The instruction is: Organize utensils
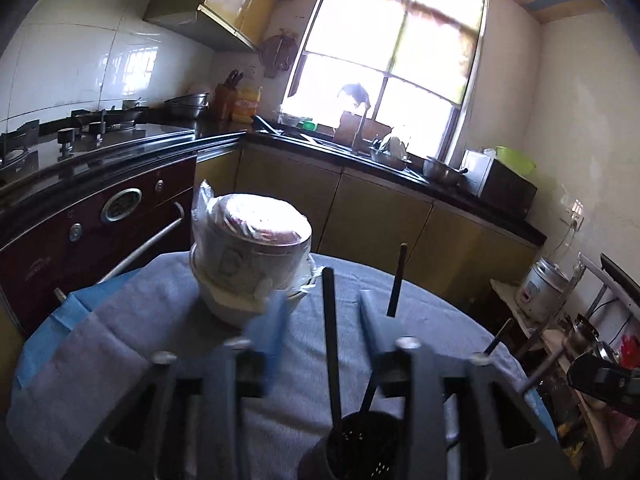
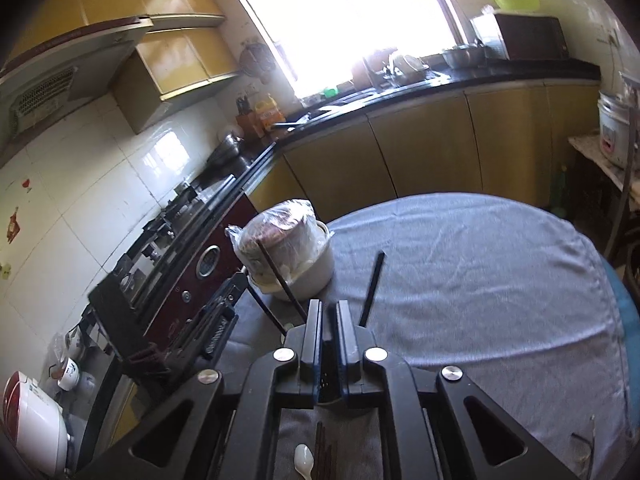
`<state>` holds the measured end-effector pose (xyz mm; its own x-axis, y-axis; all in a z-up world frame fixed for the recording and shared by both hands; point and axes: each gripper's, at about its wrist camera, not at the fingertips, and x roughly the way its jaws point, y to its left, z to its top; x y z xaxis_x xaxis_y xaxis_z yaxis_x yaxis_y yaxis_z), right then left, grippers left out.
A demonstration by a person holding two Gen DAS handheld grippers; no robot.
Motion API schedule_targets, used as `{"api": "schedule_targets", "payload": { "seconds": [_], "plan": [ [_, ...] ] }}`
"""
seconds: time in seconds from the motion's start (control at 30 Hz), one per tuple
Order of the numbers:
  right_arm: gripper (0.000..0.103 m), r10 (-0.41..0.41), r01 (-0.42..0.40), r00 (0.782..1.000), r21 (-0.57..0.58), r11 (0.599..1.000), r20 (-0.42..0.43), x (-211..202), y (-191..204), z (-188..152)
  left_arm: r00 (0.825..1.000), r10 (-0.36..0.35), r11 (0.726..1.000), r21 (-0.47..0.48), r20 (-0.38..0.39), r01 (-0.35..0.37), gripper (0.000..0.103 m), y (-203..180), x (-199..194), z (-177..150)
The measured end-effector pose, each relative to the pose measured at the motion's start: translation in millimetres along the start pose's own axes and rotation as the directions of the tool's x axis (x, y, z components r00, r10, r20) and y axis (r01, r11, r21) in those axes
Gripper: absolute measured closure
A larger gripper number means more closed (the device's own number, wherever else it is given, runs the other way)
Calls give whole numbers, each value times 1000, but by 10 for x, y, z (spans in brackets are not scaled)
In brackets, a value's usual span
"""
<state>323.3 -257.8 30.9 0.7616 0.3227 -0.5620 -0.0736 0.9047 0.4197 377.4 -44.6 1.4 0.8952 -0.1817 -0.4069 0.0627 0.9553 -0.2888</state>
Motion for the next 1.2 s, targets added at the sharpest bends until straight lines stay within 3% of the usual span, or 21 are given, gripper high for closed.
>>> {"api": "schedule_targets", "payload": {
  "seconds": [0.03, 0.23, 0.33, 0.4, 0.47, 0.67, 0.83, 0.93, 1.0, 1.07, 1.2],
  "plan": [
    [94, -8, 8, 1000, 2, 1000, -10, 17, -8, -21, 1000, 5, 1000, 0, 4, -5, 45, 10, -44, 8],
    [93, -10, 11, 1000, 14, 1000, -21, -147, 16, -115, 1000, 0, 1000, -17, -30, -1, 43, 79, -371, 27],
    [72, -20, 20, 1000, 8, 1000, -24, -309, 62, -212, 997, -7, 1000, -23, -83, 5, 43, 125, -599, 9],
    [50, -19, 19, 1000, 2, 1000, -17, -443, 88, -319, 994, -12, 999, -40, -105, 8, 43, 200, -798, -23],
    [43, -27, 27, 1000, 0, 1000, -5, -610, 100, -478, 992, -9, 999, -54, -124, 2, 43, 306, -1060, -76],
    [43, 6, -8, 999, -37, 999, -45, -882, 141, -969, 970, 32, 997, -56, -239, -46, 43, 614, -1517, -358],
    [43, 33, -37, 991, -31, 999, -131, -777, 136, -1365, 925, 45, 996, -57, -376, -71, 43, 713, -1537, -717],
    [46, 74, -73, 981, 14, 997, -181, -642, 80, -1537, 908, 22, 997, -58, -418, -51, 43, 679, -1539, -947],
    [59, 82, -77, 971, 31, 997, -224, -532, 36, -1629, 889, 8, 998, -52, -457, -36, 43, 634, -1488, -1107],
    [60, 87, -79, 962, 39, 996, -260, -422, 5, -1703, 871, 1, 999, -47, -492, -28, 43, 598, -1414, -1237],
    [61, 100, -77, 939, 81, 994, -329, -192, -117, -1789, 853, -5, 998, -50, -521, -25, 43, 591, -1340, -1362]
  ]
}}
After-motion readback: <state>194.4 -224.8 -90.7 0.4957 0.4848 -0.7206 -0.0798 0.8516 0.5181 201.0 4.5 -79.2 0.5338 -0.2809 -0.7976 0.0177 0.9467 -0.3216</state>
